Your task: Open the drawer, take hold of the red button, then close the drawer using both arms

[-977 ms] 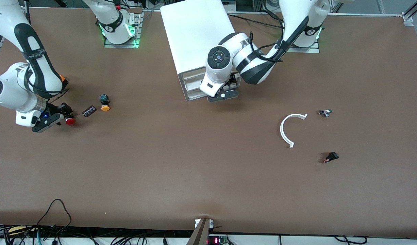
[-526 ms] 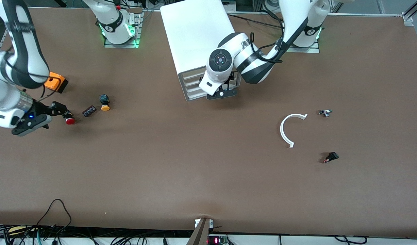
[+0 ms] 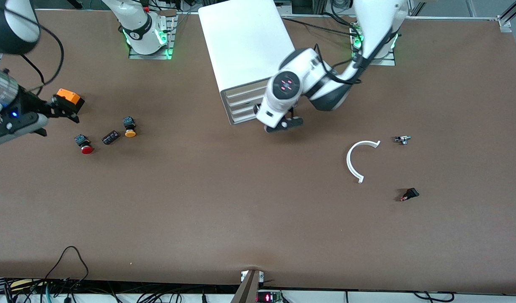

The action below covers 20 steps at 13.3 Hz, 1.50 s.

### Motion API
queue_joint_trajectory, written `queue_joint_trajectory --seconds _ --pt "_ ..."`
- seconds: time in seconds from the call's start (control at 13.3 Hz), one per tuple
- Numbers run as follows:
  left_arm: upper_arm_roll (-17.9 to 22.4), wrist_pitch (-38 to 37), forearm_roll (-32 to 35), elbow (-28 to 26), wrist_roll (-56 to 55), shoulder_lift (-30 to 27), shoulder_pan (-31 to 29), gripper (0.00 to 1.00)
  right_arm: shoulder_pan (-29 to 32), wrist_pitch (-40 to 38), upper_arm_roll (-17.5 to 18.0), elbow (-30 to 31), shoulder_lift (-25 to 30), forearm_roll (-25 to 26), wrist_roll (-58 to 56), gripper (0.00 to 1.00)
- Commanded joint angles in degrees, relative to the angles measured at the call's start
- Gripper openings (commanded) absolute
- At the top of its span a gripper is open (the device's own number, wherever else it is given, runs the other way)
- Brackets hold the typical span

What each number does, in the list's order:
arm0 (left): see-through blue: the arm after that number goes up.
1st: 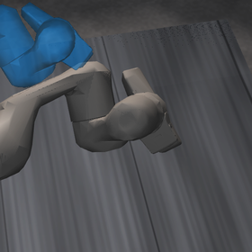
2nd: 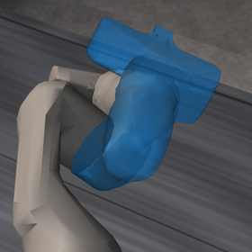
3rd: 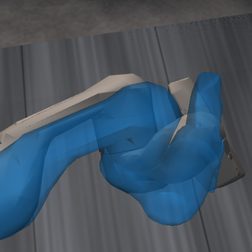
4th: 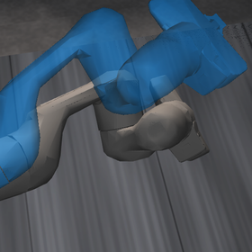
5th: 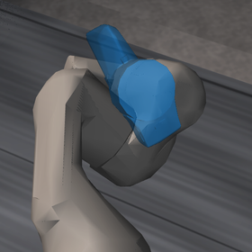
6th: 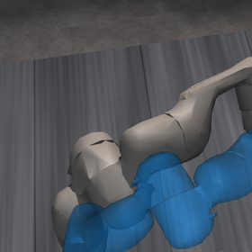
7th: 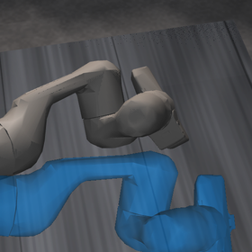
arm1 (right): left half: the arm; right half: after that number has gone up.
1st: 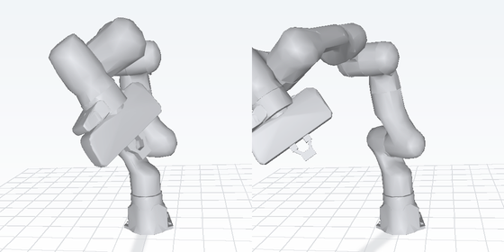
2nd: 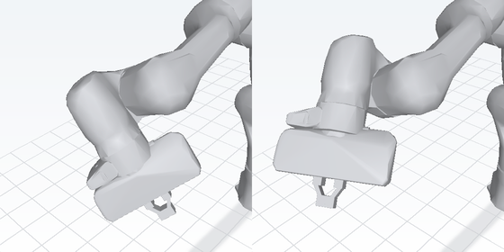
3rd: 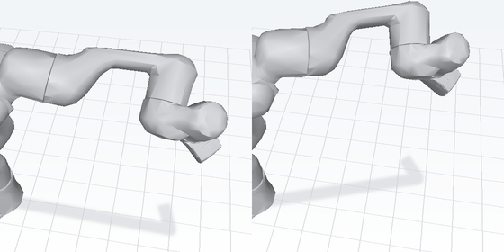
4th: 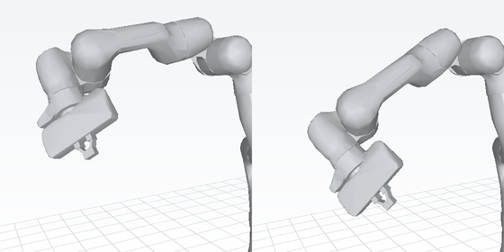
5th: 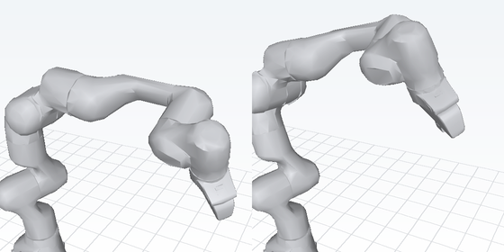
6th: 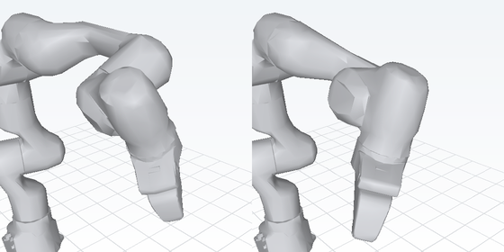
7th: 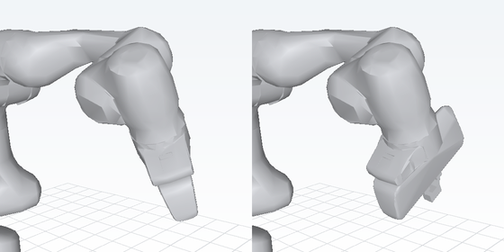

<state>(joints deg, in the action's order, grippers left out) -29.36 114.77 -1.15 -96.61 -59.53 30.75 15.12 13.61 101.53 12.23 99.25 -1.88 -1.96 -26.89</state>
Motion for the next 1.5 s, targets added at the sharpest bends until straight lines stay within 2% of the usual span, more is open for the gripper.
queue_joint_trajectory --seconds 0.0,0.08,0.15,0.23,0.45,0.6,0.98,1.13,1.2,1.43 --pt "-0.8 -2.0 4.8 3.7 1.2 -1.4 -4.6 1.00 -5.1 -5.5 -4.6 -2.7 2.3 0.0 0.8 1.00" --pt "-0.8 -2.0 6.7 4.3 1.3 -1.4 -5.5 1.00 -10.8 -6.3 -10.7 -2.7 3.2 0.0 0.8 1.00" --pt "-0.8 -2.0 7.8 4.7 2.4 -1.5 -6.4 1.00 -15.2 -6.7 -15.2 -2.6 3.4 -0.1 0.9 1.00" --pt "-0.8 -2.0 7.9 4.8 4.4 -1.5 -7.7 1.00 -16.2 -6.7 -16.3 -2.5 3.4 -0.1 0.9 1.00" --pt "0.3 -2.4 7.4 4.1 12.3 -4.3 -10.8 1.00 -16.3 -6.0 -16.3 -2.7 3.2 -0.1 0.8 1.00" --pt "3.9 -6.2 5.5 4.1 20.2 -7.5 -11.9 1.00 -16.6 -5.8 -16.3 -3.5 2.6 -0.2 0.8 1.00" --pt "16.2 -17.3 0.1 3.7 43.1 -16.1 -12.8 1.00 -16.9 -5.8 -16.3 -5.6 1.1 0.3 0.7 1.00" --pt "17.8 -20.1 -2.3 3.7 52.4 -19.0 -16.2 1.00 -16.9 -5.7 -16.3 -5.9 1.1 0.3 0.6 1.00" --pt "18.7 -20.9 -2.4 3.5 55.4 -20.5 -16.8 1.00 -17.0 -5.8 -16.2 -6.7 1.0 0.3 0.7 1.00" --pt "25.3 -24.7 -2.2 2.7 57.6 -24.5 -15.7 1.00 -16.7 -5.7 -16.5 -6.9 0.4 -0.3 0.7 1.00"
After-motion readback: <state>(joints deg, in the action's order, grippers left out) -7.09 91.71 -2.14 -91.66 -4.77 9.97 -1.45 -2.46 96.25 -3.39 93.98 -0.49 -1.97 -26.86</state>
